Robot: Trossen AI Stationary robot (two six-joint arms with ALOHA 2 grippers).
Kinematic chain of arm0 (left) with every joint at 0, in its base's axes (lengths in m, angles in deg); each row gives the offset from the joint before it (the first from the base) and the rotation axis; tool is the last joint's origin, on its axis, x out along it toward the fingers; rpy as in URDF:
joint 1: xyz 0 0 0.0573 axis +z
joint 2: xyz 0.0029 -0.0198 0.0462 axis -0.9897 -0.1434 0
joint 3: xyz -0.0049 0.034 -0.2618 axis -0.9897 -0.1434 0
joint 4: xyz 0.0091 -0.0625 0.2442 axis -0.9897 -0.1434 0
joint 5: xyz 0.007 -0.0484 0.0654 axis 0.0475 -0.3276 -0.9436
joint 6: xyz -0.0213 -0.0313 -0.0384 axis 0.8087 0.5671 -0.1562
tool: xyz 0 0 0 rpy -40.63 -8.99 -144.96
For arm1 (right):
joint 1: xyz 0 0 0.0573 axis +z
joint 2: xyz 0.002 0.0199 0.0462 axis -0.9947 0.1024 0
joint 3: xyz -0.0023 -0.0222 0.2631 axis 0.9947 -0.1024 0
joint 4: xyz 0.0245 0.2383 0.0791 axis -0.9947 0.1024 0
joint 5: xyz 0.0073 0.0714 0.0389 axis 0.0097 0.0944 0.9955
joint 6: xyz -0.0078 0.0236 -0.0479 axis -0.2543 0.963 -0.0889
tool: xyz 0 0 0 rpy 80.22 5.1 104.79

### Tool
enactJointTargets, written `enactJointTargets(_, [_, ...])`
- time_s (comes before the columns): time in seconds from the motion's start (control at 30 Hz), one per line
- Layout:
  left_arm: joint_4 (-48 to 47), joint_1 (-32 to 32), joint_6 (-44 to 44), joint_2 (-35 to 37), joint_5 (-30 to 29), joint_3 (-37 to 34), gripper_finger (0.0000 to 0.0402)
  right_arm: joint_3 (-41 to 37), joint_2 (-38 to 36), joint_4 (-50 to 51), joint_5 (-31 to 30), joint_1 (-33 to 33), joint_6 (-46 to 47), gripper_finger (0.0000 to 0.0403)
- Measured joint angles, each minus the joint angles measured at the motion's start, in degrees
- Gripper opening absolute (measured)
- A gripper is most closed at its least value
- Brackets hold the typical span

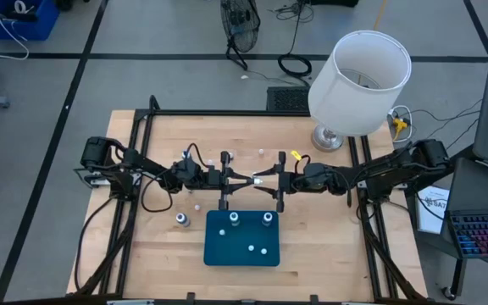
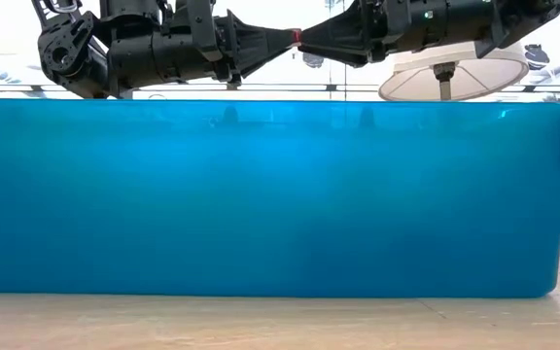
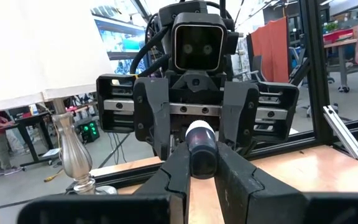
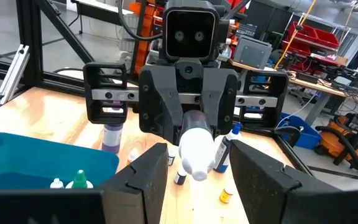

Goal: Pick & Place food coloring
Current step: Put the red food coloring bottle into the blue container

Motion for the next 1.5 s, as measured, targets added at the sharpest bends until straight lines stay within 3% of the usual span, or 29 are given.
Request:
enactJointTargets(0.33, [-0.16,0.00,0.19,0.00,0.00,0.00,0.0053,0.00,0.00,-0.04,0.04,0.33,0.00,0.0155])
enactJointTargets(0.47, [-0.19,0.00,0.19,0.00,0.00,0.00,0.0053,0.00,0.00,-0.06,0.21,0.33,-0.17,0.0123])
enactJointTargets(0.63, [-0.20,-0.07,0.19,0.07,0.25,-0.08,0.0053,0.00,0.00,-0.09,3.22,0.26,-0.34,0.0048])
enactJointTargets(0.77, [-0.62,-0.11,1.09,0.07,0.42,-0.09,0.0056,0.00,-0.07,1.44,3.34,0.76,-1.53,0.0042])
enactJointTargets(0.87, [-0.72,-0.13,1.07,0.03,0.58,-0.03,0.0096,0.31,-0.61,3.29,3.32,1.76,-1.68,0.0042])
enactJointTargets(1.1, [-6.11,-0.24,1.07,6.45,0.71,-0.86,0.0191,9.51,-1.76,24.55,-2.83,6.80,-4.01,0.0042])
enactJointTargets(1.17, [-8.13,0.08,1.21,9.59,-1.43,-1.03,0.0206,12.52,-1.34,32.80,-2.16,8.83,-4.54,0.0042])
enactJointTargets(1.33, [-17.73,-0.20,1.31,17.91,-6.63,-4.05,0.0227,20.16,-0.75,43.70,-2.88,12.83,-4.17,0.0042])
enactJointTargets(1.5, [-18.79,-0.08,2.22,23.00,-13.07,-7.23,0.0229,28.72,4.25,55.35,-2.57,14.84,-1.43,0.0042])
